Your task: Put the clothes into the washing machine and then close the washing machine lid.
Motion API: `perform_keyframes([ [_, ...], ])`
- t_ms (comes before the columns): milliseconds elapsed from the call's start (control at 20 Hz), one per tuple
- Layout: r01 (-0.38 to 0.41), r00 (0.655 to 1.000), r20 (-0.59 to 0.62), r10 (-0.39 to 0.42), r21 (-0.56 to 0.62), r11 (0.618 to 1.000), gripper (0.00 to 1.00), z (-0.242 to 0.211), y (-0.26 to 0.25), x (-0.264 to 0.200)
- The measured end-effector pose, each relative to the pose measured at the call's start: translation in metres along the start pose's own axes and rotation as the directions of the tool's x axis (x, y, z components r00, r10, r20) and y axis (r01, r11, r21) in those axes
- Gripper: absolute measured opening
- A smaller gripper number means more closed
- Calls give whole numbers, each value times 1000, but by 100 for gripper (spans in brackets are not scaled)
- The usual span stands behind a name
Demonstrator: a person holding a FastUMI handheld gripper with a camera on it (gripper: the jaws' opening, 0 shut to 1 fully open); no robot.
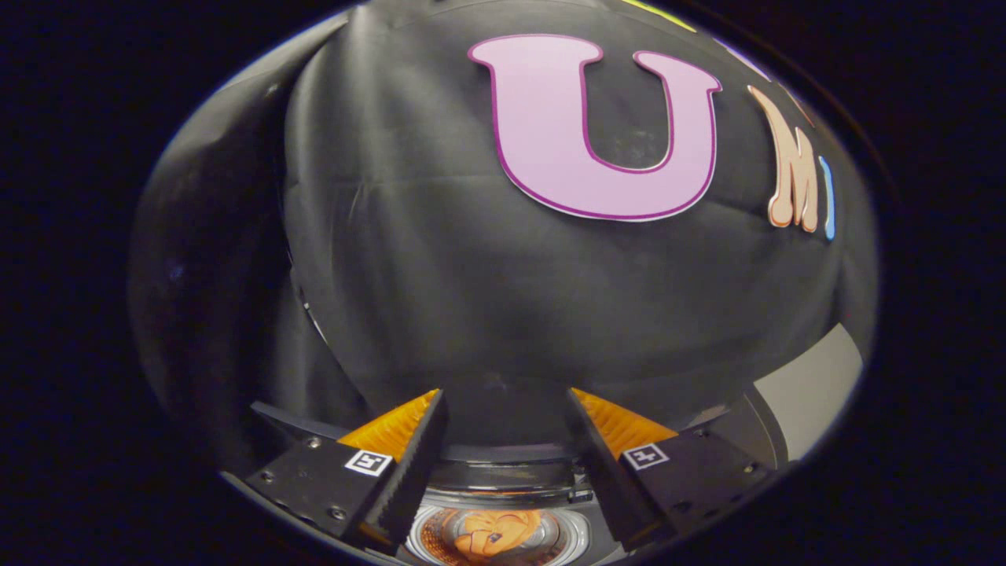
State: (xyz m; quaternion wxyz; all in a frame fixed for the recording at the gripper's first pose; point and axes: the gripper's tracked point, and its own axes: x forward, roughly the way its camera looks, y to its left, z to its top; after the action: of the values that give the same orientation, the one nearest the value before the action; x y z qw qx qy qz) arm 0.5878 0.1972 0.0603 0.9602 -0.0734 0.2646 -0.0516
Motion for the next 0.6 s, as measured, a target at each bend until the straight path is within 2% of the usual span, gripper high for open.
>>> perform_keyframes([
  [600,-14,1000,-19,14,-7,1000,92,-1,0,1],
])
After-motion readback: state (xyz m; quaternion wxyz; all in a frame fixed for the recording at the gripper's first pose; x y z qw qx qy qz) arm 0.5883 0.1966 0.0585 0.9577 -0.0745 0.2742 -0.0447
